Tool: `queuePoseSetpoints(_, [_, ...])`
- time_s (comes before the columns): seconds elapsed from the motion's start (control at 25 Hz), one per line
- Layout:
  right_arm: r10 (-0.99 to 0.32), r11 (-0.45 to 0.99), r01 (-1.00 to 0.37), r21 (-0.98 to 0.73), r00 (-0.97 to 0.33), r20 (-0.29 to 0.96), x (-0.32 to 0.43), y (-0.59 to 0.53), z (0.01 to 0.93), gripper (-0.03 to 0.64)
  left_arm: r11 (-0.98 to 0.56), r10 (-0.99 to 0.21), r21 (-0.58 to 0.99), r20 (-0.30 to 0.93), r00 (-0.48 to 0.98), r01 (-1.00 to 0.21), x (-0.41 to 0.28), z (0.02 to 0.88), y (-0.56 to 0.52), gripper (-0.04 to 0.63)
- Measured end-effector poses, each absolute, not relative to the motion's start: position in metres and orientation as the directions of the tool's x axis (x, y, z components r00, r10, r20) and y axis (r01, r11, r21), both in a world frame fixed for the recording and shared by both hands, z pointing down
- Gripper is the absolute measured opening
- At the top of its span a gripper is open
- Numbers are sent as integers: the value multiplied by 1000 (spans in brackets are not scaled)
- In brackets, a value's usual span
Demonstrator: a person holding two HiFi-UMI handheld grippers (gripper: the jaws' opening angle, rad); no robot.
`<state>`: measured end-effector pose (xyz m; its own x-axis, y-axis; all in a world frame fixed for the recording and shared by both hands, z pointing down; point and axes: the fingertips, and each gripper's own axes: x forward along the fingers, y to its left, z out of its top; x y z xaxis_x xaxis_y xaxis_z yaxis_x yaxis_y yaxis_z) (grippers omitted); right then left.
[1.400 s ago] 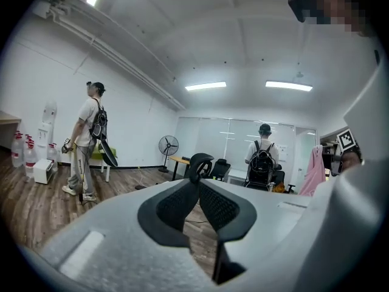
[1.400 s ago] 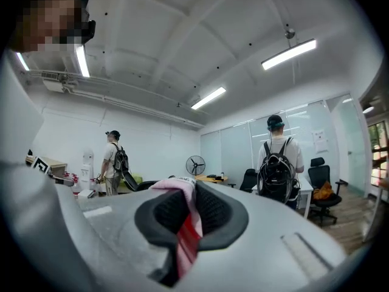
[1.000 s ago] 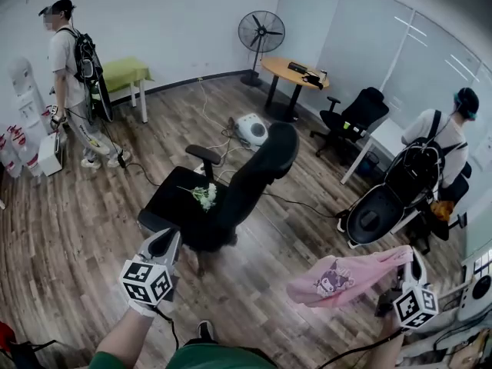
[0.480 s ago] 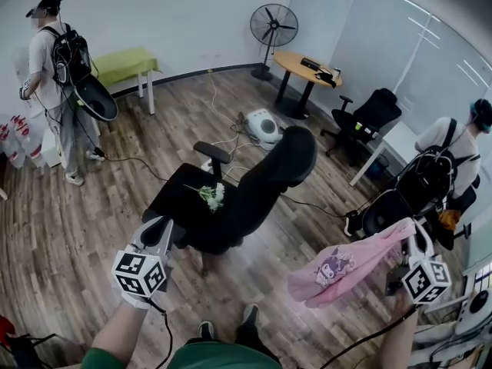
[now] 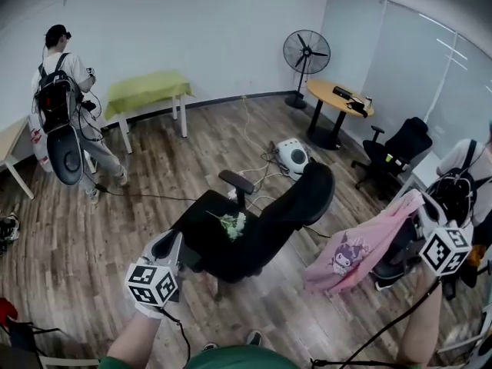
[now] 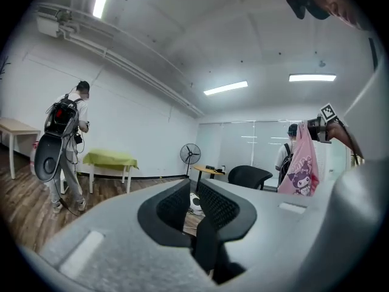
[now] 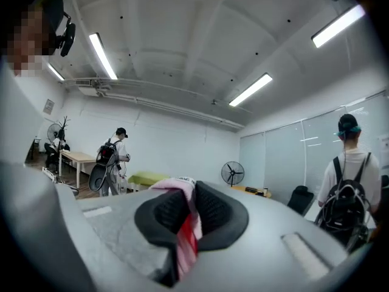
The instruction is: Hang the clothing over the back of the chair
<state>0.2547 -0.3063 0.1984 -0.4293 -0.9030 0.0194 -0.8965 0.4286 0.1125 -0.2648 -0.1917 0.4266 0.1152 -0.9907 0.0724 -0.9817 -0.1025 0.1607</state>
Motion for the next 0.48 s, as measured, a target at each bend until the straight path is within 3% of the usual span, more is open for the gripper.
queuePoseSetpoints(0.16, [-866,492,-863,116,-499,-42,239,-351,153,15,-55,-996,156,59,65,-986,-259,416,-198,54])
queuePoseSetpoints(0.48, [-765,632,-760,151,-643,-36,168,-447,102,16,166,-984,146,89,-154,-975,-278,426,-156,54])
